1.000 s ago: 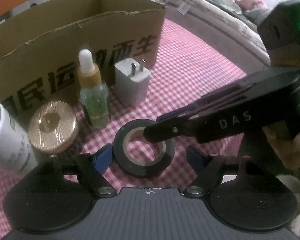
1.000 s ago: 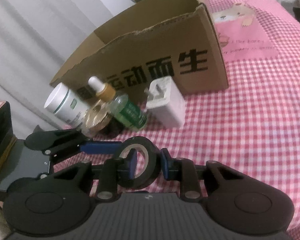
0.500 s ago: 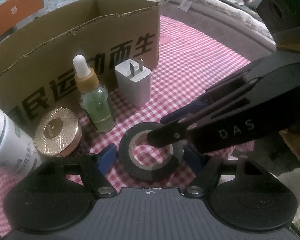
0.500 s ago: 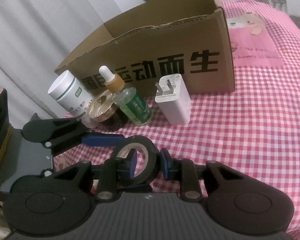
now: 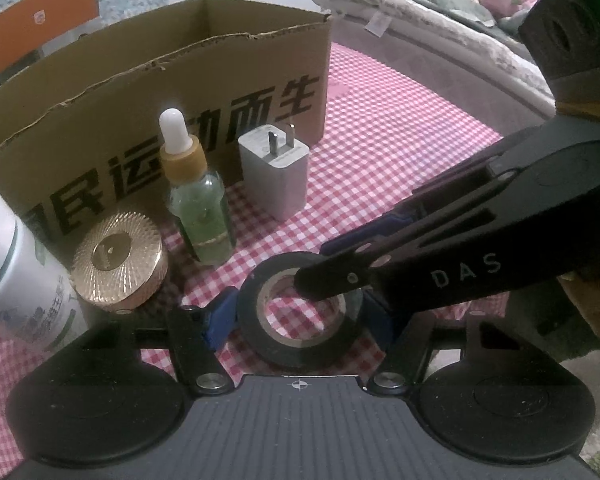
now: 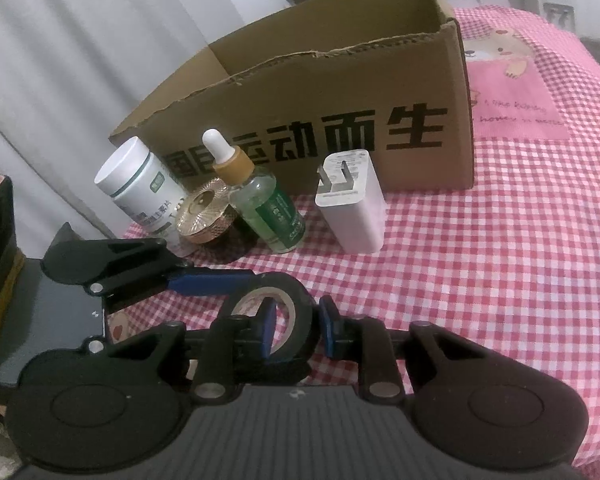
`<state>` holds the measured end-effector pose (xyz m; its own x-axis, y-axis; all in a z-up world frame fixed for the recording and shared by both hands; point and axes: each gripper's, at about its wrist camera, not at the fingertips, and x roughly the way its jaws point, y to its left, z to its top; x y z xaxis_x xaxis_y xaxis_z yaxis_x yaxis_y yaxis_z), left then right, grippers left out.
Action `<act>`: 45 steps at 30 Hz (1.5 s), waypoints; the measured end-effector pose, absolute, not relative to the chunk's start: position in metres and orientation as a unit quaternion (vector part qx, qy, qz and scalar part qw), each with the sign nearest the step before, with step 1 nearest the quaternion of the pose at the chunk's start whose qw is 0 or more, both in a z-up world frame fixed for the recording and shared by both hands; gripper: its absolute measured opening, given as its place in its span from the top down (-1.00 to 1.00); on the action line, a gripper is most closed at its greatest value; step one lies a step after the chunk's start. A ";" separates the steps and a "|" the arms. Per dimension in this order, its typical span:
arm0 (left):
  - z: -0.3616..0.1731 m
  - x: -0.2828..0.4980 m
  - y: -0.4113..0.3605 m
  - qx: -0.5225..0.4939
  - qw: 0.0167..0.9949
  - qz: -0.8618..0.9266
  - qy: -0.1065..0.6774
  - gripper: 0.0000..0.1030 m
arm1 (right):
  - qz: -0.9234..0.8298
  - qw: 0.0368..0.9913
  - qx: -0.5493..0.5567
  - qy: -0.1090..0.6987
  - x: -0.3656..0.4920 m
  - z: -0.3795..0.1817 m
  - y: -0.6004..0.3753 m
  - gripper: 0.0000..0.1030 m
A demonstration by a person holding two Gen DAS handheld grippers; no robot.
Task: Organize rigid objects
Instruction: 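Lower the right gripper onto the black tape roll and close on it, then carry the tape roll into the box and open the right gripper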
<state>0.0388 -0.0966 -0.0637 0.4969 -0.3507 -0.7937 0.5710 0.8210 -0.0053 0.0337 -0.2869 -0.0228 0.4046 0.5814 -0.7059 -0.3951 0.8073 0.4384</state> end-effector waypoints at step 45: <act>-0.021 0.236 0.006 0.046 0.813 -0.202 0.544 -0.31 | 0.369 0.714 0.033 0.595 0.282 0.008 -0.145 0.53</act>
